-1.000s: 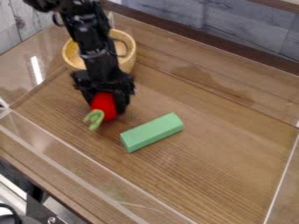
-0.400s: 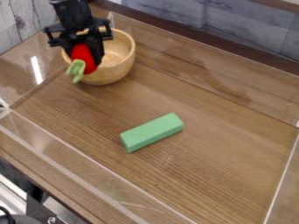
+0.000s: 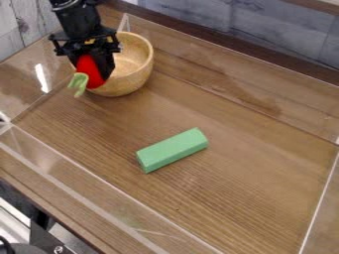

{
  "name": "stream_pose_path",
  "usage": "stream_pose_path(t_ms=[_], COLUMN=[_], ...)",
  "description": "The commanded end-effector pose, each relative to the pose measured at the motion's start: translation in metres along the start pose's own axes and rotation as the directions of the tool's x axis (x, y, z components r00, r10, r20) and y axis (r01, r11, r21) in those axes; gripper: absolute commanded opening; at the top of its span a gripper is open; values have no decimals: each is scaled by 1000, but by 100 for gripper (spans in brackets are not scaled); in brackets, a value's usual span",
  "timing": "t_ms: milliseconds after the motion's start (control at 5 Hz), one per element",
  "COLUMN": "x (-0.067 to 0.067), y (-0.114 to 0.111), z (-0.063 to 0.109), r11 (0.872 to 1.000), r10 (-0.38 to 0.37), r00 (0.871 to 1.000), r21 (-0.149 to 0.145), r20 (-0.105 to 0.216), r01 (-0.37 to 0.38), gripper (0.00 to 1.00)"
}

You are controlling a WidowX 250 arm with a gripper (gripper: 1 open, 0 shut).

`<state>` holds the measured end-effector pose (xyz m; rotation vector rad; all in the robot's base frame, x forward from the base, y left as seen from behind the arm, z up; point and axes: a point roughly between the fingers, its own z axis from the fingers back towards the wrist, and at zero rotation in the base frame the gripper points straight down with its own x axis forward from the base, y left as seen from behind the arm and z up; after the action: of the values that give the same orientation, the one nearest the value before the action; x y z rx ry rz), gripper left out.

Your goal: Move the red fruit to the left

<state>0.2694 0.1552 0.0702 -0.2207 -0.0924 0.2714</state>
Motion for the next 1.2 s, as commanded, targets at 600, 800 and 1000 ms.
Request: stream_pose_path(t_ms=[600,800,1000], x=[17,16,14], y=[9,10,10], z=[18,16,14], r11=[1000,998,995], r10=[3,52,97], r00=[1000,998,994], r21=[-21,-27,-36], r20=[29,39,49], r01=[-3,-51,-95], gripper=[0,0,0])
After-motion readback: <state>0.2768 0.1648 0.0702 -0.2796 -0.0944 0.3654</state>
